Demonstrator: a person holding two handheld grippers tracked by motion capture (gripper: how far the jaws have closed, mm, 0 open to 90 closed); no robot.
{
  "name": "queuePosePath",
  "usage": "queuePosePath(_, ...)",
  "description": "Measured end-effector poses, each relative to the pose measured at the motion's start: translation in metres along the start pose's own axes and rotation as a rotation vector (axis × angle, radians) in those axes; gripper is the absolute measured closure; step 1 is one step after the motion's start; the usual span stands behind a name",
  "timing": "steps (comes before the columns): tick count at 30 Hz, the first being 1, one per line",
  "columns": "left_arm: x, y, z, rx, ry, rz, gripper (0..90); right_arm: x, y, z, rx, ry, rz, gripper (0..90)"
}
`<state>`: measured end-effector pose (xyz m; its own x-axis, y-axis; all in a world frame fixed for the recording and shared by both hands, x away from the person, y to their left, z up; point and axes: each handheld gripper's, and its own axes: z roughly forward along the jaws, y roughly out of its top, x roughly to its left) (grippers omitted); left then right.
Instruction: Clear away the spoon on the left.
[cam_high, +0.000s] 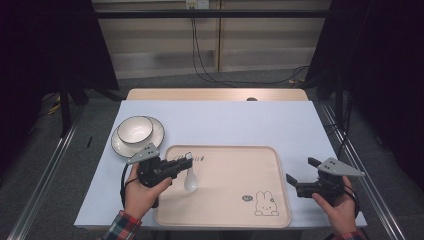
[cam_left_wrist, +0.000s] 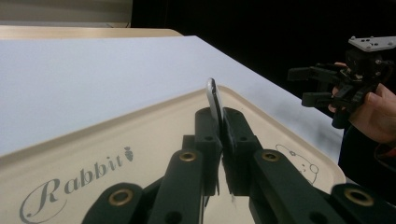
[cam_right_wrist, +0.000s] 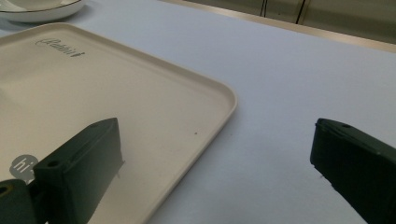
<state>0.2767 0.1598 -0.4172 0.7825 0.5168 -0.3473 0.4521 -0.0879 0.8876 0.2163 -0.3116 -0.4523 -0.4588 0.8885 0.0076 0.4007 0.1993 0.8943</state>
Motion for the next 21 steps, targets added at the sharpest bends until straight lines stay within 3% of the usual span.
queuePosePath(21,-0.009,-0.011,-0.006,0.023,-0.034,-0.019,85.5,0.001,0.0,0.001,0.004,0.0,-0.008,1.8)
